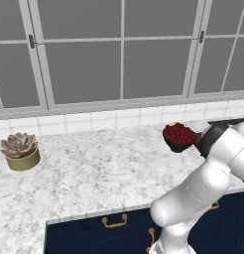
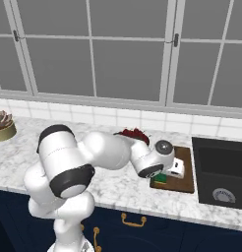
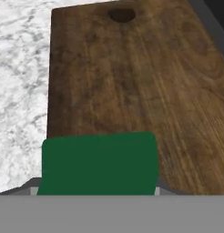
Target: Pick up the sponge from the counter and clean the cutting board by briefly scrubbing or pressing down on the cutting board. Once finished, release the sponge.
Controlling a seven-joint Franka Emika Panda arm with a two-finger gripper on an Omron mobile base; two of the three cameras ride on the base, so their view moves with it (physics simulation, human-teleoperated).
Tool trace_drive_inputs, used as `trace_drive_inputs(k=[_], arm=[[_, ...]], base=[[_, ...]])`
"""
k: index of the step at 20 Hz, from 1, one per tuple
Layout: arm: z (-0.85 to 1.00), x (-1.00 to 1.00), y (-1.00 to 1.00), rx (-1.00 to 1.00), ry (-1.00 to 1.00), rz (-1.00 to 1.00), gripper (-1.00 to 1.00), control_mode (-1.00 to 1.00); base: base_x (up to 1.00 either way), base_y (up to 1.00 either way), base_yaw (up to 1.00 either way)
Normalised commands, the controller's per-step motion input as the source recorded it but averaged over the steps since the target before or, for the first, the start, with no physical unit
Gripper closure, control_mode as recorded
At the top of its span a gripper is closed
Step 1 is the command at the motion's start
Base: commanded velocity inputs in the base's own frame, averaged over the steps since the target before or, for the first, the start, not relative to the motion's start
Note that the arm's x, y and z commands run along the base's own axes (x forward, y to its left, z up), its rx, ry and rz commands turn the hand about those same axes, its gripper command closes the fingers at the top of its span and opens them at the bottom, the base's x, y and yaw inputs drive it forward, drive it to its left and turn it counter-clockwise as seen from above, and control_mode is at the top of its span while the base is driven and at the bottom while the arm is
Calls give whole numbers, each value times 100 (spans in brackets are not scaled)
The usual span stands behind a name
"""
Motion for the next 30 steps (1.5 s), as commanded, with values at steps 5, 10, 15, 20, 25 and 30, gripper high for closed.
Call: trace_drive_inputs(k=[5,10,15,20,25,30], arm=[[7,44,20,0,0,0,100,-100],[-39,71,14,-2,2,0,100,-100],[-2,62,-12,0,-3,1,100,-100],[31,43,-5,0,-11,0,100,-100],[45,52,-1,0,-12,0,100,-100],[12,80,-31,0,-12,1,100,-100]], base=[[0,0,0],[0,0,0],[0,0,0],[0,0,0],[0,0,0],[0,0,0]])
